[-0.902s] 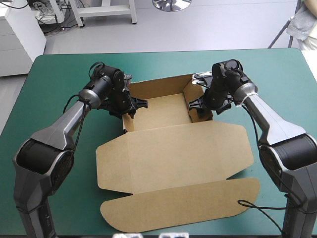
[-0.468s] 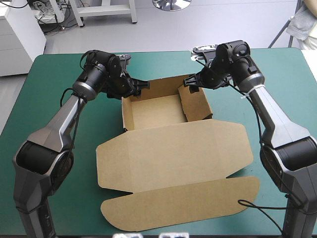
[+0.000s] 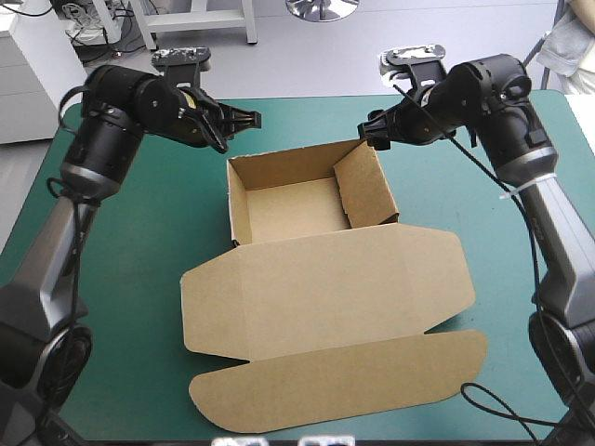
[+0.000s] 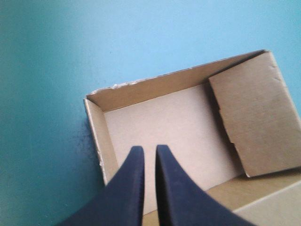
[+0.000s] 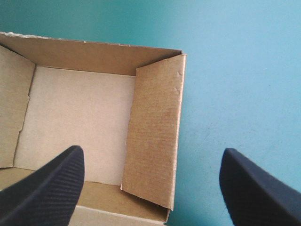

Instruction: Fold the box

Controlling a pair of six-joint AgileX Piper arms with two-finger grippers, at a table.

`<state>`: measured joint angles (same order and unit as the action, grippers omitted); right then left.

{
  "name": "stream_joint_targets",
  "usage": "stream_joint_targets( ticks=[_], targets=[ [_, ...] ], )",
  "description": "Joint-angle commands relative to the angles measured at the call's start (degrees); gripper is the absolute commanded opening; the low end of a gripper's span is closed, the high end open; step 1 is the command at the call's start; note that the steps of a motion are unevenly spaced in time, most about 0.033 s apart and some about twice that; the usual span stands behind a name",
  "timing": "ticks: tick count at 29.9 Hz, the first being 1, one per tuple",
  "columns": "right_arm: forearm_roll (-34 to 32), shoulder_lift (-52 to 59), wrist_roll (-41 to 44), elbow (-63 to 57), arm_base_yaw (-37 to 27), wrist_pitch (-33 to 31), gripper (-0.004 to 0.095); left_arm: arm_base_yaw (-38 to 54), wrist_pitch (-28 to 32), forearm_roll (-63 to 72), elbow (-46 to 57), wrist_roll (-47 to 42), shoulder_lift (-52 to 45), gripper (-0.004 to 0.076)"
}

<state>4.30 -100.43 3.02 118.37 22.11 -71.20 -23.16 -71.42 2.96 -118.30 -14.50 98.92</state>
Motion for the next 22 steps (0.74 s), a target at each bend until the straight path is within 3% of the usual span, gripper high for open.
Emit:
stream_joint_targets(
  ticks=[1,5,10,18,22],
  targets=[
    [-0.5,5.0,-0.8,1.8,-0.5,-0.6,0.0729,-0.4,-2.5,2.2,-0.9,1.9,-7.6,-0.001],
    [-0.5,5.5,-1.6,1.7,-0.5,-0.6,0.0729,-0.5,-2.5,1.5,5.1,4.0,-15.5,-0.001],
    [-0.9,5.2,-2.4,-1.5,-0.5,-0.6,0.0729,-0.5,-1.5,1.1,20.9,6.1,-28.9,-0.001],
    [-1.0,1.1,-3.3,-6.4,-0.5,-0.6,0.0729,-0.5,9.5,1.3,46.4,6.1,-53.3,-0.001],
    [-0.9,-2.4,-3.3,-6.4,-0.5,-0.6,0.0729,-0.5,11.3,0.4,55.4,7.6,-62.5,-0.001]
  ],
)
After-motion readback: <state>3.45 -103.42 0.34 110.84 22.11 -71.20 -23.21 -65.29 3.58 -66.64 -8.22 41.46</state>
